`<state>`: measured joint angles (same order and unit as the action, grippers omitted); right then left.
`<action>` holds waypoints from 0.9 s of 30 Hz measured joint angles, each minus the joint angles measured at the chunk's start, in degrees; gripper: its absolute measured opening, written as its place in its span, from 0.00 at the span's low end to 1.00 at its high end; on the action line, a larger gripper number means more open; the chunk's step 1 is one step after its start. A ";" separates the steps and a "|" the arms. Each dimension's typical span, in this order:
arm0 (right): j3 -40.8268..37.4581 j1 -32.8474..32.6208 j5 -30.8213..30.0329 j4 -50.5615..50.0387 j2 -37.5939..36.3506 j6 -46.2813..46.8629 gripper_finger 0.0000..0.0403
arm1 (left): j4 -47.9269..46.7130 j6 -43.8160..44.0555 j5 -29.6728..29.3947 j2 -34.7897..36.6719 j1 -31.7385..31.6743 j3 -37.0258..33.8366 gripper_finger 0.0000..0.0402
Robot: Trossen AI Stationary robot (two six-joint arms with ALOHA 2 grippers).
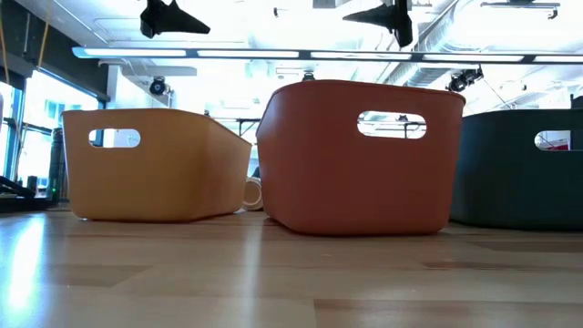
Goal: Sort soda cans
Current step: Put the bottom green soda can into the yellow bin
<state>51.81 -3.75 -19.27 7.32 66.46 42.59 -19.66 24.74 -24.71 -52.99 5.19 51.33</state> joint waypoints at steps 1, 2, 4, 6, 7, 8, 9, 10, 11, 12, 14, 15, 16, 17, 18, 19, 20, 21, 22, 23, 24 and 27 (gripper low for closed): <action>0.00 0.00 0.02 -0.41 0.00 0.01 0.73 | 0.00 0.04 -0.23 0.00 0.00 0.00 0.87; 0.00 0.00 0.04 -0.74 0.00 0.00 0.73 | 0.00 0.06 -0.38 0.00 0.00 0.00 0.87; 0.00 0.00 0.18 -1.08 0.00 0.00 0.73 | 0.01 0.43 -0.52 0.00 0.00 0.00 0.87; 0.00 0.00 0.16 -1.48 0.00 -0.10 0.73 | 0.02 0.69 -0.58 -0.01 0.00 0.00 0.87; 0.00 0.00 0.16 -1.79 0.00 -0.13 0.73 | 0.02 0.71 -0.60 -0.02 0.00 0.00 0.87; 0.00 0.00 0.17 -2.09 0.00 -0.15 0.73 | 0.02 0.82 -0.62 -0.02 0.01 0.00 0.87; 0.00 0.00 0.18 -2.39 0.00 -0.18 0.73 | 0.02 1.24 -0.64 -0.02 0.02 0.00 0.87; 0.00 0.00 0.18 -2.52 0.00 -0.17 0.73 | 0.02 1.54 -0.70 -0.02 0.02 0.00 0.87; 0.00 0.00 0.18 -2.63 0.00 -0.17 0.73 | 0.02 1.61 -0.89 -0.02 0.02 0.00 0.87; 0.00 0.00 0.18 -2.83 0.00 -0.17 0.73 | 0.00 1.63 -1.10 -0.04 0.02 0.00 0.87; 0.00 0.00 0.18 -3.31 0.00 -0.17 0.73 | 0.02 1.63 -1.16 -0.02 0.02 0.00 0.87; 0.00 0.00 0.18 -3.63 0.00 -0.13 0.73 | 0.00 1.63 -1.24 -0.02 0.02 0.00 0.87; 0.00 0.00 0.18 -3.81 0.00 -0.01 0.73 | 0.00 1.63 -1.46 -0.03 0.02 0.00 0.87; 0.00 0.00 0.18 -4.05 0.00 0.21 0.73 | 0.00 1.63 -1.60 -0.03 0.02 0.00 0.87; 0.00 0.00 0.18 -4.54 0.00 0.53 0.73 | 0.00 1.63 -1.63 -0.04 0.02 0.00 0.87; 0.00 0.00 0.18 -5.12 0.00 0.80 0.73 | -0.02 1.63 -1.74 -0.03 0.02 0.00 0.87; 0.00 -0.01 0.18 -5.79 0.00 0.92 0.73 | -0.05 1.63 -2.06 -0.04 0.02 0.00 0.87; 0.00 -0.04 0.20 -6.40 0.00 0.95 0.73 | -0.11 1.63 -2.53 -0.04 0.02 0.00 0.87; 0.00 -0.04 0.20 -6.82 0.00 1.05 0.73 | -0.17 1.62 -2.90 -0.04 0.02 0.00 0.87; 0.00 -0.04 0.20 -7.16 0.00 1.38 0.73 | -0.17 1.62 -3.04 -0.04 0.02 0.00 0.87; 0.00 -0.04 0.20 -7.53 0.00 1.97 0.73 | -0.17 1.63 -3.07 -0.04 0.02 0.00 0.87; -0.02 -0.04 0.20 -8.13 0.00 2.41 0.73 | -0.20 1.63 -3.08 -0.04 0.02 0.00 0.87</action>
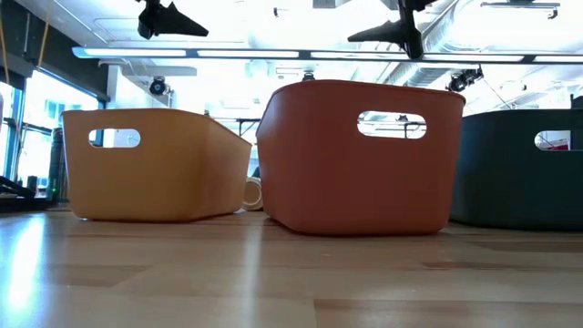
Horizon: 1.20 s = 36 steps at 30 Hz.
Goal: Sort soda cans
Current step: Put the bottom green soda can into the yellow bin
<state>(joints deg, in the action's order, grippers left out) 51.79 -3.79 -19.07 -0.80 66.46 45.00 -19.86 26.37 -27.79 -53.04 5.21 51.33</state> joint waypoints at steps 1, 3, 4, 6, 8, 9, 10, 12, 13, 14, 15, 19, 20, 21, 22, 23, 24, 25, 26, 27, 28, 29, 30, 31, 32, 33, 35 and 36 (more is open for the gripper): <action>0.00 0.00 0.00 0.01 0.00 0.01 0.73 | 0.00 0.00 0.00 0.00 0.00 0.00 0.87; 0.00 0.00 -0.01 0.02 0.00 0.06 0.73 | -0.02 -0.02 0.00 0.00 0.00 0.00 0.87; 0.00 0.00 -0.01 0.00 0.00 0.05 0.73 | -0.04 0.00 0.00 0.00 0.00 0.00 0.87; 0.00 0.00 -0.02 0.01 0.00 0.05 0.73 | -0.04 0.00 0.00 0.00 0.00 0.00 0.87; 0.00 0.00 -0.02 0.01 0.00 0.15 0.73 | -0.06 0.00 0.00 0.00 0.00 0.00 0.87; 0.00 0.00 -0.02 0.01 0.00 0.15 0.73 | -0.07 -0.01 -0.01 0.00 0.00 0.00 0.87; 0.00 0.00 0.00 0.01 0.00 0.19 0.73 | -0.07 -0.01 -0.02 0.00 0.00 0.00 0.87; 0.00 0.00 -0.02 0.02 0.00 0.82 0.73 | -0.07 -0.02 -0.04 0.00 0.00 0.00 0.87; 0.00 0.00 -0.02 -0.02 0.00 1.12 0.73 | -0.07 -0.02 -0.04 0.00 0.00 0.00 0.87; 0.00 0.00 -0.02 -0.04 0.00 1.16 0.73 | -0.09 -0.02 -0.08 0.00 0.00 0.00 0.87; 0.00 0.00 0.00 -0.04 0.00 1.13 0.73 | -0.09 -0.02 -0.11 0.00 0.00 0.00 0.87; 0.00 0.00 -0.02 -0.06 0.00 1.22 0.73 | -0.11 -0.02 -0.13 0.00 0.00 0.00 0.87; 0.00 0.00 -0.02 -0.04 0.00 1.20 0.73 | -0.09 -0.02 -0.11 0.00 0.00 0.00 0.87; 0.00 0.00 -0.02 -0.04 0.00 1.20 0.73 | -0.11 -0.02 -0.11 0.00 0.00 0.00 0.87; 0.00 0.00 -0.02 -0.04 0.00 1.22 0.73 | -0.11 -0.02 -0.11 0.00 0.00 0.00 0.87; 0.00 0.00 -0.02 -0.06 0.00 1.22 0.73 | -0.11 -0.02 -0.11 0.00 0.00 0.00 0.87; 0.00 0.00 -0.02 -0.06 0.00 1.22 0.73 | -0.15 -0.02 -0.11 0.00 0.00 0.00 0.87; 0.00 0.00 -0.02 -0.04 0.00 1.22 0.73 | -0.28 -0.02 -0.11 0.00 0.00 0.00 0.87; 0.00 0.00 -0.02 -0.05 0.00 1.22 0.73 | -0.40 -0.02 -0.13 0.00 0.00 0.00 0.87; 0.00 0.00 -0.01 -0.05 0.00 1.23 0.73 | -0.49 -0.02 -0.13 0.00 0.00 0.00 0.87; 0.00 0.00 0.09 -0.04 0.00 1.26 0.73 | -0.66 -0.02 -0.13 0.00 0.00 0.00 0.87; 0.00 0.00 0.81 0.06 0.00 1.64 0.73 | -0.91 -0.02 -0.12 0.00 0.00 0.00 0.87; 0.00 -0.02 2.22 0.39 0.00 2.82 0.73 | -1.29 0.04 -0.11 0.00 0.00 0.00 0.87; 0.00 -0.24 4.41 1.07 0.19 4.46 0.73 | -1.92 0.43 -0.02 0.00 0.00 0.00 0.87; 0.00 -0.76 7.80 2.03 0.63 6.12 0.73 | -2.71 1.18 0.24 0.00 0.00 0.00 0.87; 0.00 -1.54 12.26 2.31 0.96 7.91 0.73 | -3.28 1.79 0.64 -0.02 0.00 0.00 0.87; 0.00 -4.71 20.26 1.56 1.94 13.00 0.73 | -4.08 1.95 1.84 -0.04 0.00 0.00 0.87; 0.00 -7.05 22.47 0.80 2.43 16.06 0.73 | -4.07 1.96 2.27 -0.04 0.00 0.00 0.87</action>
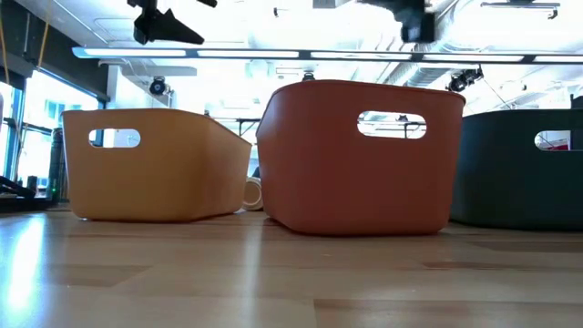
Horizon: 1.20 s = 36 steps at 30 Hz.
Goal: Sort soda cans
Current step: Put the bottom green soda can into the yellow bin
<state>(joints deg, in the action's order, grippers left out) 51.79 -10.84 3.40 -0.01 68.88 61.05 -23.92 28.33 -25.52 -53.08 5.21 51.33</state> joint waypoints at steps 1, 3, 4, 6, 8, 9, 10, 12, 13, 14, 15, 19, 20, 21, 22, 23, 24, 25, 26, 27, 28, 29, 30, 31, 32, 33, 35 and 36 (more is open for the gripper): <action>0.00 -2.78 1.14 -0.85 0.45 3.09 0.73 | -0.01 0.11 0.40 0.00 0.00 0.00 0.87; 0.00 -9.02 1.37 -1.97 1.45 8.96 0.73 | 0.32 0.60 1.02 0.00 0.01 0.00 0.87; 0.00 -12.15 1.39 -2.30 1.95 12.16 0.73 | 0.45 1.16 1.03 0.00 0.02 0.00 0.87; 0.00 -18.59 1.29 -2.79 2.87 18.85 0.73 | 1.26 1.78 1.05 0.00 0.02 0.00 0.87; 0.00 -24.69 -0.26 -3.25 3.34 25.92 0.73 | 1.70 2.08 1.05 0.00 0.02 0.00 0.87; 0.00 -27.66 -1.52 -3.79 3.41 29.68 0.73 | 1.83 2.44 1.07 0.00 0.02 -0.02 0.87; 0.00 -30.30 -2.81 -4.56 3.41 33.68 0.73 | 1.98 2.93 1.15 0.00 0.02 -0.02 0.87; 0.00 -35.42 -4.40 -7.27 3.43 41.69 0.73 | 2.66 3.83 2.08 0.00 0.01 -0.01 0.87; 0.00 -37.73 -4.50 -8.97 3.44 45.69 0.73 | 3.15 4.00 2.85 0.02 0.00 0.00 0.87; 0.00 -39.75 -4.49 -10.70 3.45 49.56 0.73 | 3.38 4.01 3.41 0.02 0.00 -0.02 0.87; 0.00 -41.58 -4.48 -12.18 3.45 53.13 0.73 | 3.41 4.02 3.91 0.02 0.02 -0.02 0.87; 3.50 -46.60 -2.23 -24.85 3.63 63.84 0.73 | 3.65 4.03 4.40 0.04 0.02 0.00 0.87; 5.03 -47.18 -1.54 -29.08 3.62 65.76 0.73 | 3.67 4.03 4.40 0.04 0.02 -0.01 0.87; 6.61 -47.67 -0.76 -33.70 3.60 67.40 0.73 | 3.67 4.03 4.40 0.04 0.02 -0.02 0.87; 8.23 -48.07 0.47 -38.47 3.60 68.84 0.73 | 3.66 4.03 4.37 0.04 0.02 -0.02 0.87; 9.84 -48.40 1.44 -43.08 3.60 70.21 0.73 | 3.65 4.03 4.37 0.04 0.02 -0.02 0.87; 11.35 -48.72 1.83 -47.24 3.60 71.57 0.73 | 3.67 4.03 4.37 0.04 0.02 0.00 0.87; 12.86 -48.94 2.28 -51.47 3.60 72.32 0.73 | 3.67 4.03 4.37 0.04 0.02 -0.02 0.87; 13.97 -48.98 2.98 -54.77 3.58 72.59 0.73 | 3.65 4.01 4.37 0.04 0.02 -0.02 0.87; 14.81 -48.96 3.26 -57.38 3.70 72.64 0.73 | 3.65 3.96 4.37 0.04 0.02 0.00 0.87; 15.40 -48.78 3.33 -59.33 4.05 72.65 0.73 | 3.65 3.84 4.37 0.04 0.02 -0.02 0.87; 15.65 -48.69 3.41 -60.36 4.56 72.62 0.73 | 3.65 3.62 4.40 0.04 0.02 -0.02 0.87; 15.65 -48.66 4.05 -60.82 5.36 72.58 0.73 | 3.64 3.61 4.40 0.04 0.02 -0.02 0.87; 15.62 -48.64 5.17 -61.11 6.34 72.46 0.73 | 3.60 3.61 4.41 0.04 0.04 -0.01 0.87; 15.60 -48.63 6.82 -61.69 7.41 72.33 0.73 | 3.61 3.60 4.58 0.04 0.07 -0.01 0.87; 15.58 -48.65 8.58 -62.69 8.43 72.11 0.73 | 3.61 3.59 4.96 0.04 0.07 0.00 0.87; 15.54 -48.71 11.01 -64.41 10.30 72.04 0.73 | 3.61 3.57 5.58 0.04 0.07 -0.02 0.87; 15.54 -48.73 11.31 -64.57 11.19 72.19 0.73 | 3.60 3.55 5.62 0.04 0.07 -0.02 0.87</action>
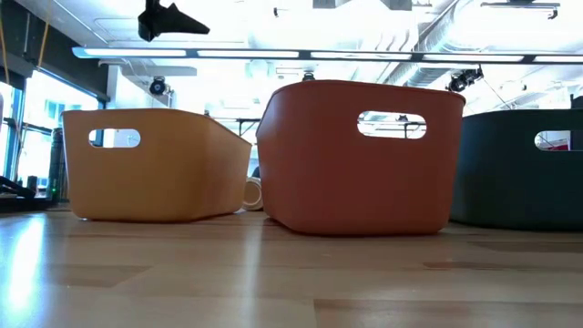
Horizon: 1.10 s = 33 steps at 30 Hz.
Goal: Sort soda cans
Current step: Put the bottom green soda can into the yellow bin
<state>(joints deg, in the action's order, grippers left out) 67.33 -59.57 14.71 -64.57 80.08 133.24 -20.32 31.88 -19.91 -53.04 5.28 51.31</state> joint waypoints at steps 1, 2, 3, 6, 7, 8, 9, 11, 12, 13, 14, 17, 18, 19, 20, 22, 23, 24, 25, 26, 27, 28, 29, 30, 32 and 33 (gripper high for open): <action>0.00 0.01 -0.02 0.07 0.88 0.11 0.73 | 0.00 -0.04 0.04 0.00 0.00 0.00 0.87; 0.00 0.07 -0.11 0.26 1.65 0.22 0.73 | 0.03 -0.05 0.07 0.00 0.00 0.00 0.87; 0.00 0.10 -0.06 0.54 2.44 0.00 0.73 | 0.01 -0.05 0.07 0.00 0.00 0.00 0.87; 0.00 0.06 1.17 0.30 4.92 -1.23 0.73 | 0.03 -0.53 0.11 0.00 0.00 0.00 0.87; 0.00 0.07 1.83 0.00 5.55 -1.64 0.73 | 0.03 -0.58 0.18 0.00 0.00 0.00 0.87; 0.09 0.07 2.12 -0.68 6.15 -1.98 0.73 | 0.03 -0.58 0.29 0.00 0.00 0.00 0.87; 0.11 0.07 2.61 -1.34 6.65 -2.14 0.73 | 0.03 -0.59 0.35 0.00 0.00 0.01 0.87; 0.10 0.13 4.11 -2.87 7.70 -2.72 0.73 | 0.04 -0.53 0.35 0.00 0.00 0.01 0.87; 0.09 0.33 4.79 -2.95 7.99 -3.22 0.73 | 0.04 -0.36 0.35 0.00 0.00 0.00 0.87; 0.19 0.63 5.22 -2.79 8.03 -3.79 0.73 | 0.03 -0.03 0.35 0.00 0.00 0.01 0.87; 0.59 0.83 5.00 -2.89 8.07 -4.58 0.73 | 0.05 0.21 0.35 0.00 0.00 0.00 0.87; 2.80 1.47 0.91 -3.71 8.10 -5.98 0.73 | 0.05 0.45 0.35 0.00 0.00 0.00 0.87; 3.45 1.71 -0.26 -4.34 8.13 -6.26 0.73 | 0.05 0.47 0.35 0.00 0.00 0.00 0.87; 4.01 1.96 -1.05 -5.31 8.23 -6.42 0.73 | 0.05 0.63 0.35 0.00 0.00 0.00 0.87; 4.54 2.28 -1.19 -5.96 8.26 -7.10 0.73 | 0.04 0.75 0.34 0.00 0.00 0.00 0.87; 5.61 2.74 -1.19 -6.61 8.21 -7.75 0.73 | 0.05 0.87 0.33 0.00 0.00 0.01 0.87; 6.09 2.75 -1.17 -7.05 8.21 -7.81 0.73 | 0.05 0.87 0.33 0.00 0.00 0.02 0.87; 6.53 2.74 -1.05 -7.76 8.21 -8.22 0.73 | 0.05 0.87 0.33 0.00 0.00 0.00 0.87; 7.03 2.71 -0.60 -8.69 8.22 -8.53 0.73 | 0.05 0.87 0.33 0.00 0.00 0.00 0.87; 7.53 2.71 0.25 -10.01 8.21 -8.78 0.73 | 0.05 0.87 0.33 0.00 0.00 0.00 0.87; 7.96 2.70 0.84 -11.31 8.21 -8.80 0.73 | 0.03 0.87 0.33 0.00 0.00 0.00 0.87; 8.17 2.69 1.59 -12.22 8.21 -8.79 0.73 | 0.05 0.87 0.31 0.00 0.00 0.00 0.87; 8.26 2.69 2.44 -12.75 8.21 -8.76 0.73 | 0.04 0.87 0.31 0.00 0.00 0.00 0.87; 8.24 2.64 3.05 -12.87 8.21 -8.80 0.73 | 0.05 0.87 0.31 0.00 0.00 0.01 0.87; 7.65 2.43 3.31 -11.95 8.21 -8.75 0.73 | 0.03 0.87 0.31 0.00 0.00 0.01 0.87; 6.98 2.43 3.32 -11.15 8.23 -8.77 0.73 | 0.05 0.87 0.31 0.00 0.00 0.01 0.87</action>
<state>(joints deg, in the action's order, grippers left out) 74.31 -57.14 18.04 -75.72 88.31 124.47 -20.27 32.75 -19.59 -53.04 5.28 51.32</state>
